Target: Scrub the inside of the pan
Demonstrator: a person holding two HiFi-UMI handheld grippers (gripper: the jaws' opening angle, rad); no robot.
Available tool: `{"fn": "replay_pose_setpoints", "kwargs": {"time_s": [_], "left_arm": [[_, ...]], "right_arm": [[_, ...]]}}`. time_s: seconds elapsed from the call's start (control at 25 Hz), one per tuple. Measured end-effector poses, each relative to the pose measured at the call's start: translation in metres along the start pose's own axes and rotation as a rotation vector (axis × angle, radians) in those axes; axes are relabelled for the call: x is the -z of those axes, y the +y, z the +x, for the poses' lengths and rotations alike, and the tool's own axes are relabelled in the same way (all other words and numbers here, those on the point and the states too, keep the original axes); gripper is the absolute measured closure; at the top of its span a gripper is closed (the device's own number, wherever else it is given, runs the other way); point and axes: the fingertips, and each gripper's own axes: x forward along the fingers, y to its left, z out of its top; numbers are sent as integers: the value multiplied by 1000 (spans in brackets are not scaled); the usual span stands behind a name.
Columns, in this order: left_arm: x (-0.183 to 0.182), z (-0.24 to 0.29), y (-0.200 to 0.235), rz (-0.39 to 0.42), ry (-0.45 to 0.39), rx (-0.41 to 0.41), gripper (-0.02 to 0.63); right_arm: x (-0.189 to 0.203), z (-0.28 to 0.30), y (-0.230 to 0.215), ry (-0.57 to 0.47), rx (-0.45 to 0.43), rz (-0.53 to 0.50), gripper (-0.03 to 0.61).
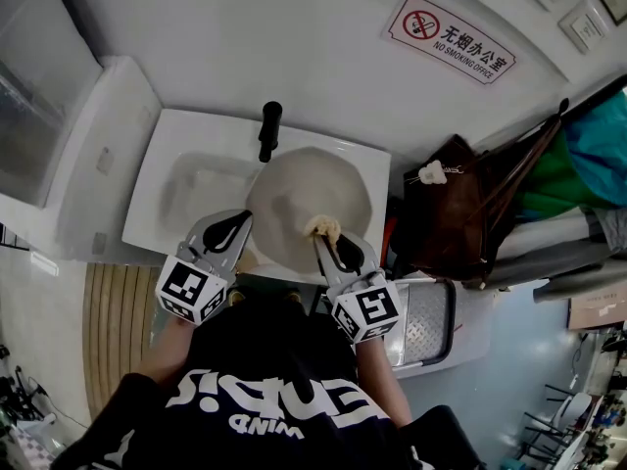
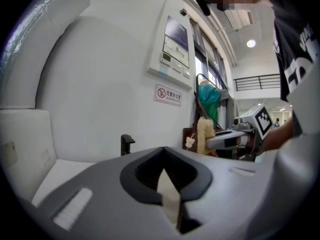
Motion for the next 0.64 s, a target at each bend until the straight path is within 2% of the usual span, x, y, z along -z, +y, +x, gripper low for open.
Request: {"fn": "replay_pose_setpoints", "kwargs": {"time_s": [0.64], "left_arm": [[7,3,0,-5,34,5,617]], "right_arm": [[2,-2,-10,12,11,6,505]]}}
